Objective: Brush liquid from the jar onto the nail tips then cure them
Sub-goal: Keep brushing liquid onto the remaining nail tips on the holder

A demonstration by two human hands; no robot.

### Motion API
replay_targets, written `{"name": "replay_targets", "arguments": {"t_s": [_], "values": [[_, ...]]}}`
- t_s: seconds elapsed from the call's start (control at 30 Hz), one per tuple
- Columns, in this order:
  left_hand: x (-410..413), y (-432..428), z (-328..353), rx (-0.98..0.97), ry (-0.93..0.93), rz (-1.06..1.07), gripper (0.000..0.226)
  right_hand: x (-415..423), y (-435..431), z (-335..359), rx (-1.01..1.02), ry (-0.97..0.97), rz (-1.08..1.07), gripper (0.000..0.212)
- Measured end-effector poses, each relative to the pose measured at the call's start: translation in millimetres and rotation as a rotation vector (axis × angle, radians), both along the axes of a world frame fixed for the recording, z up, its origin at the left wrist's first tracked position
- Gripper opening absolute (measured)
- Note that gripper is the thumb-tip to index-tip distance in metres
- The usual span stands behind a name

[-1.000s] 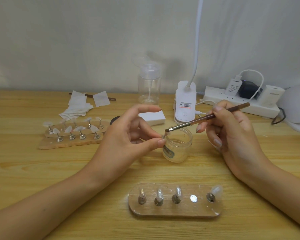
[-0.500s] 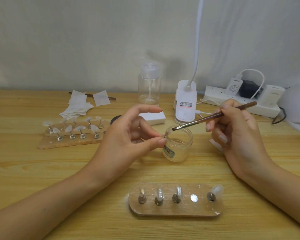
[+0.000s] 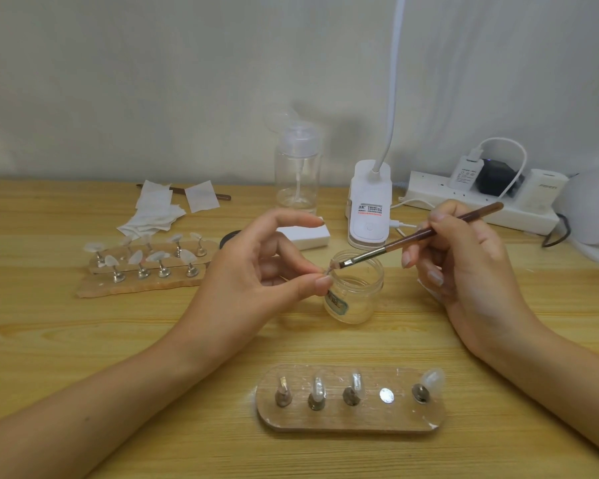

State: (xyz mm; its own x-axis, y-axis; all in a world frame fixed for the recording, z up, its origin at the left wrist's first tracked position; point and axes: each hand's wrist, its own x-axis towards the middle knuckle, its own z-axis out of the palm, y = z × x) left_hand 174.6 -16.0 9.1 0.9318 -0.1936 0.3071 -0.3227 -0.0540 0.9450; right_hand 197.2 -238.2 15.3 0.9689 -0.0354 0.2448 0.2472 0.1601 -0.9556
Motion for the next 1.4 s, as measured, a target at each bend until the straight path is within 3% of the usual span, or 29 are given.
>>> {"name": "replay_targets", "arguments": {"t_s": [0.57, 0.73, 0.9, 1.4], "values": [[-0.1, 0.9, 0.3, -0.031, 0.003, -0.026, 0.055, -1.6, 0.1, -0.3, -0.001, -0.093, 0.034, 0.025], [-0.7, -0.3, 1.6, -0.036, -0.007, -0.024, 0.053, -0.8, -2.9, -0.8, -0.002, -0.016, -0.019, 0.024], [-1.4, -0.4, 1.5, -0.04, -0.011, -0.027, 0.053, -2.3, 0.3, 0.7, 0.007, -0.091, 0.02, 0.025], [-1.6, -0.4, 2.4, 0.025, -0.041, 0.007, 0.052, -2.5, -0.7, 1.0, -0.023, -0.025, -0.022, 0.025]]}}
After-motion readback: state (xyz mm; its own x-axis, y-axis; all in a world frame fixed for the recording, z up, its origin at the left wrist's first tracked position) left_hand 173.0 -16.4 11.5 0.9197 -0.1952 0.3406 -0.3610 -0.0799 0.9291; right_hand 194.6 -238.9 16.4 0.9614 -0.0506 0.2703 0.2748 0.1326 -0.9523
